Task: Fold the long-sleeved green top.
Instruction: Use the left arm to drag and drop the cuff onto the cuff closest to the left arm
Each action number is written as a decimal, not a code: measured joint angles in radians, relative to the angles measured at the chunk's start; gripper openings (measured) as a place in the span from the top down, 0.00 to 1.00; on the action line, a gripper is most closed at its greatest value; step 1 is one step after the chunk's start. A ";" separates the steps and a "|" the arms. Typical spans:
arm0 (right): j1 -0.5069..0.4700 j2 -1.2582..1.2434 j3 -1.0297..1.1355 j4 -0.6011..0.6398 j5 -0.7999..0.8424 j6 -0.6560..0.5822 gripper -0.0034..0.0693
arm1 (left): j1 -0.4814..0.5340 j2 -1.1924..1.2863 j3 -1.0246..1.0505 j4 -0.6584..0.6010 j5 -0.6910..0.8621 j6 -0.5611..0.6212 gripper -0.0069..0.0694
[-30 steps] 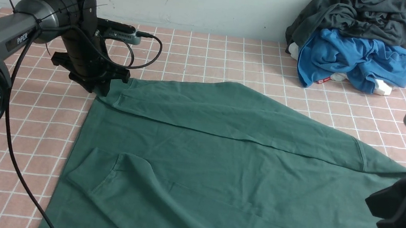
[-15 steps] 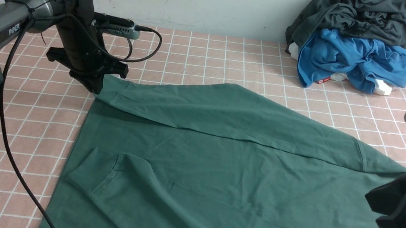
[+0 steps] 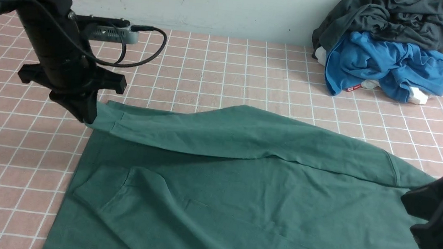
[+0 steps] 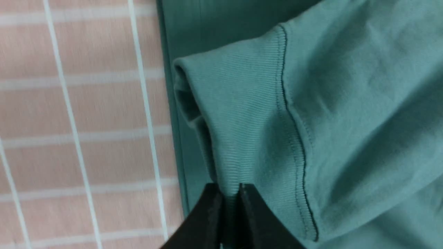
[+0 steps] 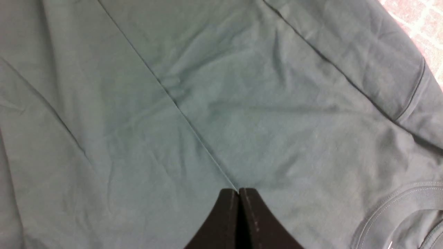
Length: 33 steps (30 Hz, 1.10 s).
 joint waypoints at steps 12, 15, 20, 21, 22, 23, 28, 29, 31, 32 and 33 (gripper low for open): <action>0.100 0.000 0.000 0.005 -0.001 0.000 0.97 | -0.059 -0.320 0.535 -0.008 -0.196 -0.012 0.87; 0.136 0.000 0.000 -0.001 0.007 0.000 0.97 | -0.085 -0.353 0.614 -0.007 -0.235 -0.012 0.87; 0.168 0.000 0.000 -0.002 0.070 0.000 0.97 | -0.135 -0.367 0.738 -0.011 -0.309 -0.012 0.87; 0.170 0.000 0.000 0.006 0.088 0.000 0.97 | -0.141 -0.367 0.753 -0.011 -0.320 -0.012 0.87; 0.170 0.000 0.000 0.013 0.097 0.000 0.97 | -0.145 -0.367 0.764 -0.011 -0.328 -0.012 0.87; 0.170 0.000 0.000 0.020 0.108 0.000 0.97 | -0.146 -0.367 0.771 -0.011 -0.339 -0.012 0.87; 0.184 0.000 0.000 0.052 0.184 0.000 0.97 | -0.148 -0.368 0.818 0.002 -0.386 -0.012 0.78; 0.190 0.000 0.000 0.052 0.202 0.000 0.97 | -0.148 -0.368 0.822 0.006 -0.386 -0.012 0.75; 0.204 0.000 0.000 0.052 0.234 0.000 0.96 | -0.148 -0.368 0.825 0.021 -0.384 -0.012 0.66; 0.212 0.000 0.000 0.052 0.242 0.000 0.95 | -0.148 -0.368 0.825 0.028 -0.384 -0.012 0.60; 0.221 0.000 0.000 0.053 0.246 0.000 0.95 | -0.148 -0.368 0.826 0.035 -0.380 -0.012 0.54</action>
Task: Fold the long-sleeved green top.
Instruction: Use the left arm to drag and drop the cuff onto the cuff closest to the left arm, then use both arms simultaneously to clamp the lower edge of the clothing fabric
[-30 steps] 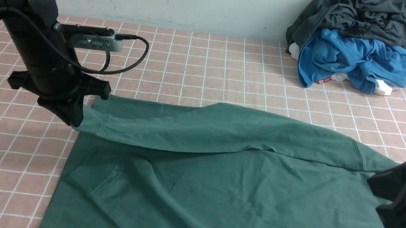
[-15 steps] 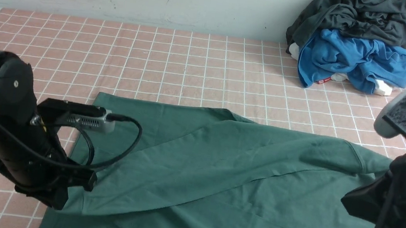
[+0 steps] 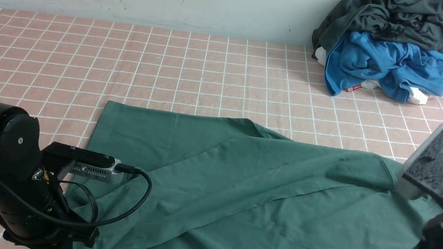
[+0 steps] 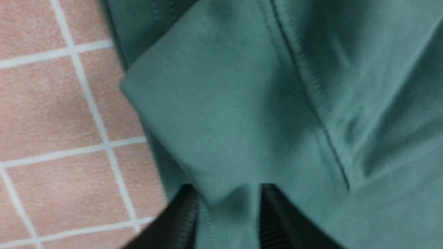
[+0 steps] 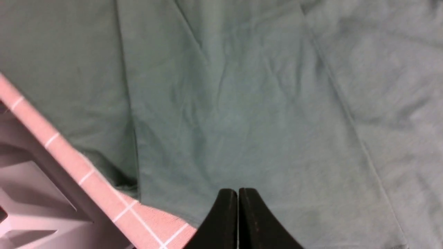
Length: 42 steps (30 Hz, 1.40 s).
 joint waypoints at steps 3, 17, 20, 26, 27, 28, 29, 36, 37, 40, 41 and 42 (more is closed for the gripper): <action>0.023 -0.001 0.000 0.010 0.002 0.001 0.93 | -0.003 -0.006 0.000 0.004 0.031 0.047 0.39; 0.040 -0.078 0.000 0.064 0.009 0.000 0.91 | -0.571 -0.282 0.217 -0.017 0.228 0.403 0.35; 0.040 -0.085 0.000 0.067 0.010 -0.010 0.91 | -0.654 -0.288 0.261 0.027 0.225 0.448 0.36; 0.040 -0.085 0.000 0.072 0.010 -0.015 0.91 | -0.698 -0.288 0.266 0.045 0.127 0.469 0.35; 0.040 -0.085 0.000 0.073 0.010 -0.015 0.91 | -0.698 -0.288 0.266 0.051 0.101 0.471 0.33; 0.040 -0.085 0.000 0.073 0.010 -0.015 0.91 | -0.698 -0.288 0.266 0.053 0.096 0.472 0.32; 0.040 -0.085 0.000 0.073 0.010 -0.015 0.91 | -0.698 -0.288 0.266 0.058 0.089 0.475 0.30; 0.040 -0.085 0.000 0.074 0.010 -0.015 0.91 | -0.698 -0.260 0.342 0.076 0.037 0.490 0.18; 0.040 -0.085 0.000 0.074 0.010 -0.018 0.91 | -0.699 -0.246 0.356 0.082 0.036 0.495 0.17; 0.040 -0.085 0.000 0.074 0.010 -0.019 0.91 | -0.700 -0.239 0.356 0.082 0.033 0.496 0.17; 0.040 -0.085 0.000 0.074 0.010 -0.019 0.91 | -0.701 -0.239 0.356 0.082 0.029 0.495 0.17; 0.040 -0.085 0.000 0.074 0.010 -0.019 0.91 | -0.701 -0.239 0.356 0.088 0.026 0.494 0.17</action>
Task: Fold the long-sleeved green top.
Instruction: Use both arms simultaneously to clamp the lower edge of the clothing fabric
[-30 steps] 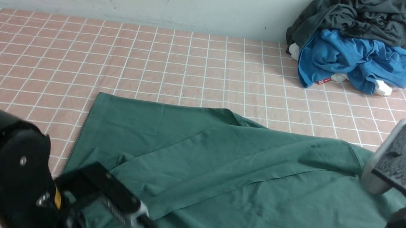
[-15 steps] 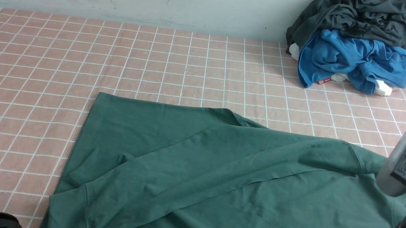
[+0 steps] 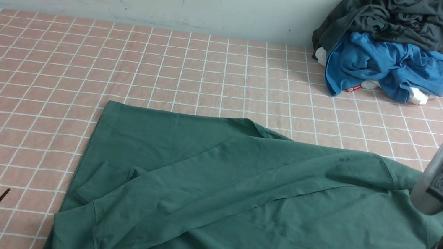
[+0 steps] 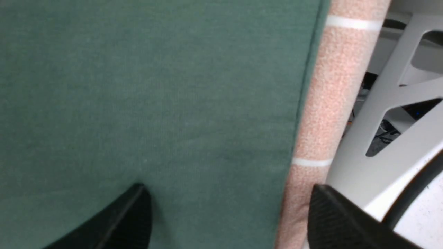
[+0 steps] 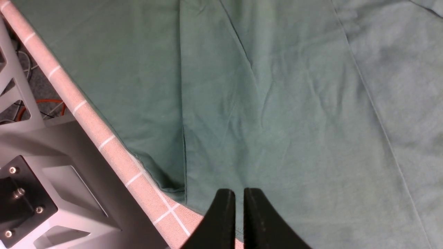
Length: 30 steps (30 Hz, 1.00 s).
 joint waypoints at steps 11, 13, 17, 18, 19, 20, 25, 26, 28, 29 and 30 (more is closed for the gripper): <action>0.000 0.000 0.000 0.001 0.000 -0.004 0.91 | 0.000 0.001 -0.046 0.113 -0.010 -0.110 0.17; 0.000 0.000 0.000 0.001 0.000 -0.004 0.91 | 0.000 0.001 -0.051 0.136 -0.009 -0.126 0.17; 0.000 0.000 0.000 0.001 0.000 -0.004 0.91 | 0.000 0.003 -0.049 0.160 -0.010 -0.142 0.17; 0.000 0.000 0.000 0.001 0.000 -0.004 0.91 | 0.000 0.006 -0.045 0.161 -0.012 -0.145 0.17; 0.000 0.000 0.000 0.001 0.000 -0.004 0.91 | 0.000 0.010 -0.038 0.162 -0.016 -0.147 0.17; 0.000 0.000 0.000 0.001 0.000 -0.004 0.91 | 0.000 0.015 -0.029 0.162 -0.020 -0.148 0.17; 0.000 0.000 0.000 0.000 0.000 -0.005 0.91 | 0.000 0.016 -0.021 0.158 -0.026 -0.149 0.17; 0.000 0.000 0.000 0.000 0.000 -0.005 0.91 | 0.000 0.016 -0.021 0.155 -0.026 -0.149 0.19; 0.000 0.000 0.000 0.000 0.000 -0.005 0.91 | 0.000 0.016 -0.021 0.153 -0.026 -0.154 0.23; 0.000 0.000 0.000 0.000 0.000 -0.005 0.91 | 0.000 0.016 -0.021 0.144 -0.025 -0.166 0.28; 0.000 0.000 0.000 0.000 0.000 -0.005 0.91 | 0.000 0.016 -0.021 0.138 -0.021 -0.180 0.33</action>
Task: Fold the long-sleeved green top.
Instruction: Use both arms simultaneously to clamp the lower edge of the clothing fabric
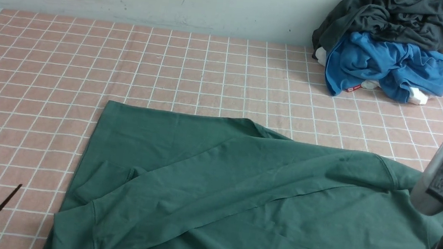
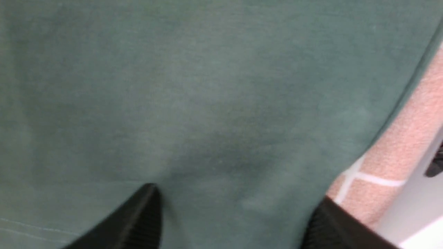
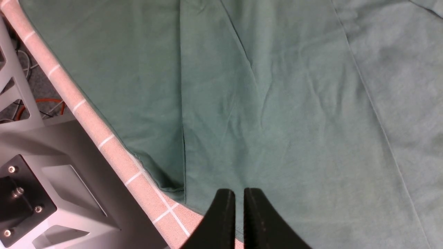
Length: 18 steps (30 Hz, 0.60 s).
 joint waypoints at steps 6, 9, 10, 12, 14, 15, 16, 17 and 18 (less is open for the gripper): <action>0.000 0.000 0.000 0.000 0.001 0.000 0.91 | 0.000 -0.007 -0.030 0.009 -0.004 -0.084 0.66; 0.000 0.000 0.000 0.000 0.001 -0.008 0.91 | 0.000 -0.007 -0.041 0.009 -0.007 -0.114 0.85; 0.000 0.000 0.000 -0.001 0.001 -0.016 0.91 | 0.000 -0.007 -0.041 0.009 -0.004 -0.116 0.88; 0.000 0.000 0.000 -0.004 0.001 -0.037 0.91 | 0.000 -0.007 -0.041 0.008 0.014 -0.119 0.90; 0.000 0.000 0.000 -0.004 0.001 -0.069 0.90 | 0.000 -0.008 -0.045 0.006 0.050 -0.124 0.90; 0.000 0.000 0.000 -0.003 0.001 -0.087 0.89 | 0.000 -0.008 -0.050 0.005 0.067 -0.124 0.90; 0.000 0.000 0.000 -0.002 0.001 -0.099 0.87 | 0.000 -0.009 -0.056 0.005 0.078 -0.125 0.90; 0.000 0.000 0.000 0.000 0.001 -0.125 0.85 | 0.000 -0.013 -0.062 0.005 0.104 -0.128 0.90; 0.000 0.000 0.000 0.001 0.001 -0.140 0.82 | 0.000 -0.018 -0.066 0.005 0.122 -0.129 0.90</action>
